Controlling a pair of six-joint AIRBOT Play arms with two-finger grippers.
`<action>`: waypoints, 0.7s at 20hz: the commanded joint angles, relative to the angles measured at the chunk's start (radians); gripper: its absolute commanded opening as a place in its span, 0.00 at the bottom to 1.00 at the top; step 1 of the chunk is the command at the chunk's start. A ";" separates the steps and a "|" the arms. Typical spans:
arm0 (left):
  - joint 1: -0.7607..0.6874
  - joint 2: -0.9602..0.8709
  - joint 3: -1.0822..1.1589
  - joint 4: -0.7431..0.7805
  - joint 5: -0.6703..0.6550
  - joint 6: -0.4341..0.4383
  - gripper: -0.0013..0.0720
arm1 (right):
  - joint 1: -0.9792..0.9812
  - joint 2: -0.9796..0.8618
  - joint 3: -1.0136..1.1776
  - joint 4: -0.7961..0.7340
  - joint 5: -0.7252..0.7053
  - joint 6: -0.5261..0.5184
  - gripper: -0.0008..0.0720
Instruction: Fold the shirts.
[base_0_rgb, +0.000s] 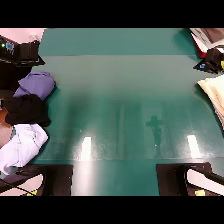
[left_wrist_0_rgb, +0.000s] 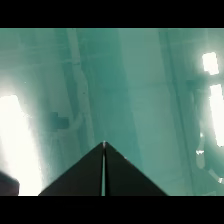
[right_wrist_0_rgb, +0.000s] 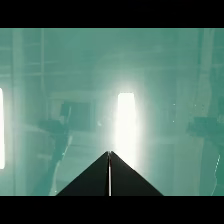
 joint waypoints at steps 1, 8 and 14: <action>0.001 0.000 0.000 0.000 0.000 0.000 0.06 | 0.008 0.001 0.000 0.000 0.000 0.000 0.04; 0.001 0.000 0.000 0.000 0.000 0.000 0.06 | 0.008 0.001 0.000 0.000 0.000 0.000 0.04; 0.001 0.000 0.000 0.000 0.066 0.000 0.06 | 0.008 0.001 0.000 0.000 0.005 0.000 0.04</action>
